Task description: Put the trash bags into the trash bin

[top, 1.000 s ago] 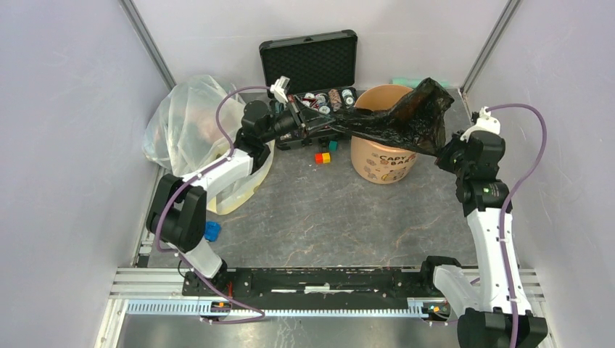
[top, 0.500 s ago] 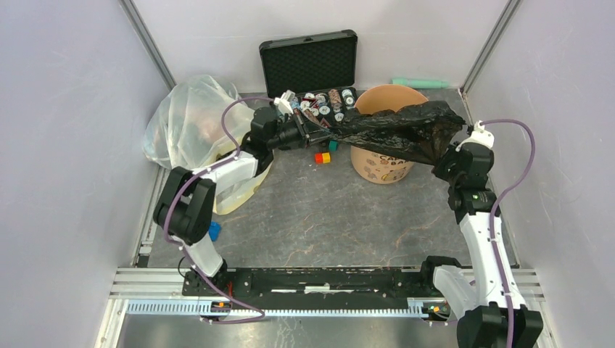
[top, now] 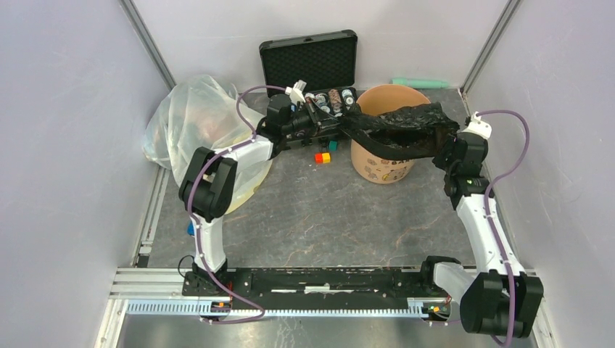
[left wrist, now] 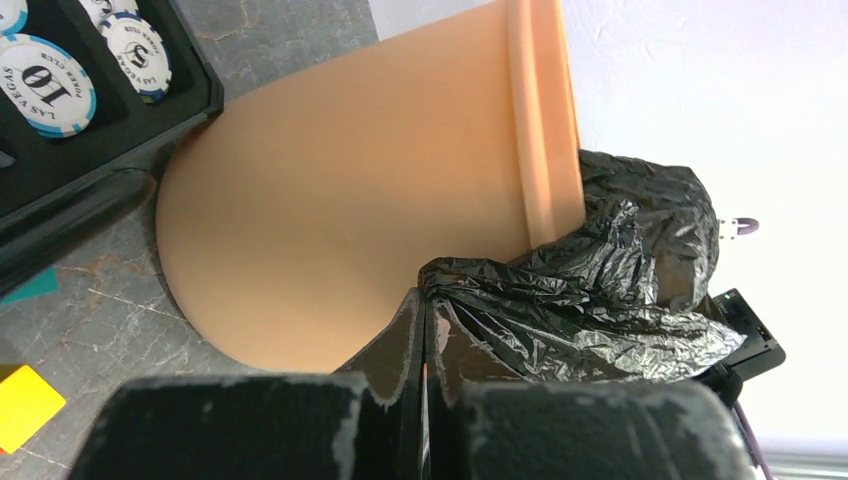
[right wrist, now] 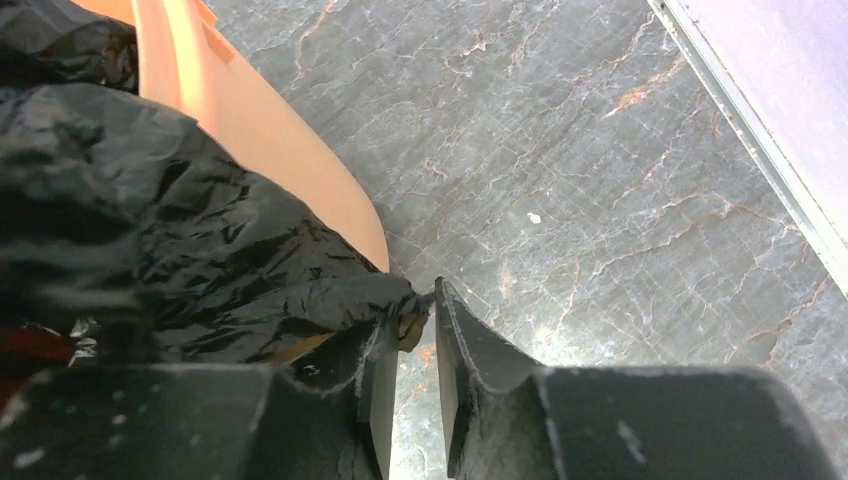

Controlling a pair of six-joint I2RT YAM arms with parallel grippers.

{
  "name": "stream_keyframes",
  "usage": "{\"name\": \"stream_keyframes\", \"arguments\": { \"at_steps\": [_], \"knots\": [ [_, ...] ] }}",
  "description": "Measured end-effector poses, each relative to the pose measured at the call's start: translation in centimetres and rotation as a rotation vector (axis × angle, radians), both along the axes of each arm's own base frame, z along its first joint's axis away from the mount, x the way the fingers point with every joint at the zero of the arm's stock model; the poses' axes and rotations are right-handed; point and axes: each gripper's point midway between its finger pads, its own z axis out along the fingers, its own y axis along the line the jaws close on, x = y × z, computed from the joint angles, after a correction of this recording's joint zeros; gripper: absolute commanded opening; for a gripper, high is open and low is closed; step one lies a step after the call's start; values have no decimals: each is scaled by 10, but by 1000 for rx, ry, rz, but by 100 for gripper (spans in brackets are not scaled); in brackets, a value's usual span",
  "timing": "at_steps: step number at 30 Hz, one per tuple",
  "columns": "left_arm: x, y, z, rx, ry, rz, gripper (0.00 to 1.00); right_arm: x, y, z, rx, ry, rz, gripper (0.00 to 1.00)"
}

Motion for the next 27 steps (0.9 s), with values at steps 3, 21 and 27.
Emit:
{"name": "stream_keyframes", "arguments": {
  "at_steps": [3, 21, 27],
  "knots": [
    [5, -3, -7, 3, 7, -5, 8, 6, -1, -3, -19, 15, 11, 33],
    [-1, 8, 1, 3, -19, 22, 45, -7, 5, 71, -164, -184, 134, 87],
    [-11, 27, 28, 45, -90, 79, 50, -11, 9, 98, -221, -243, 179, 95]
  ]
}}
